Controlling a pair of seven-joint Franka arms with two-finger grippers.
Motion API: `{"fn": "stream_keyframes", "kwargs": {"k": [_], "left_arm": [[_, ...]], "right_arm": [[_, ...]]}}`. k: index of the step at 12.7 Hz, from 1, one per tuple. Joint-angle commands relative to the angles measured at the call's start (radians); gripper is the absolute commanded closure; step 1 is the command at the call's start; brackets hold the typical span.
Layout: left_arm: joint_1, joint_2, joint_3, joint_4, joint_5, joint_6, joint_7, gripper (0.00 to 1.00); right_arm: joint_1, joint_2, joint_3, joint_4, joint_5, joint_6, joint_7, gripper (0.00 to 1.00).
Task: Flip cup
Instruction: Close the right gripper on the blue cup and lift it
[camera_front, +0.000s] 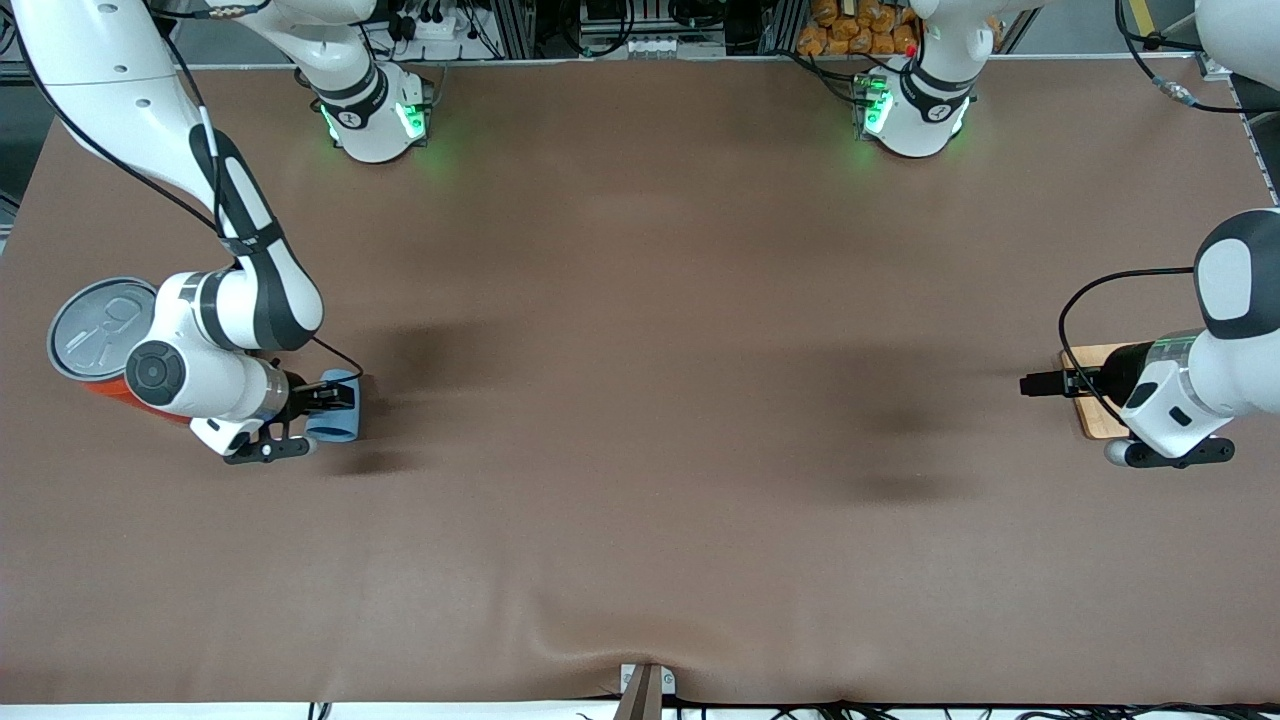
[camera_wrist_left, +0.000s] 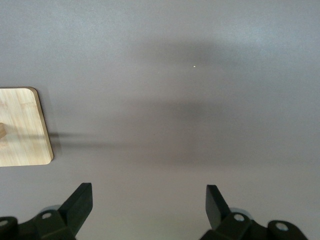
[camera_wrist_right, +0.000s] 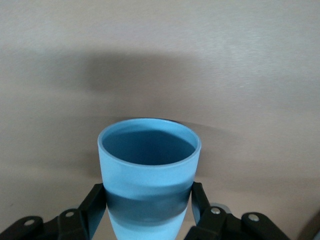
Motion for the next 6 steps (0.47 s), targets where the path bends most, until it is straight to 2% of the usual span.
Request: {"fn": "stream_keyframes", "kwargs": {"k": [1,4,6], "left_arm": [[-0.003,0.002,0.000,0.000,-0.012,0.012,0.003,0.00],[-0.006,0.002,0.000,0.000,-0.012,0.015,0.003,0.00],[-0.006,0.002,0.000,-0.002,-0.012,0.019,0.001,0.00]], "right_arm": [[0.000,0.004,0.087,0.091,0.007,-0.092,-0.026,0.87],[0.019,0.010,0.211,0.203,0.007,-0.126,-0.026,0.89],[0.073,0.011,0.230,0.229,0.001,-0.109,-0.032,0.89]]}}
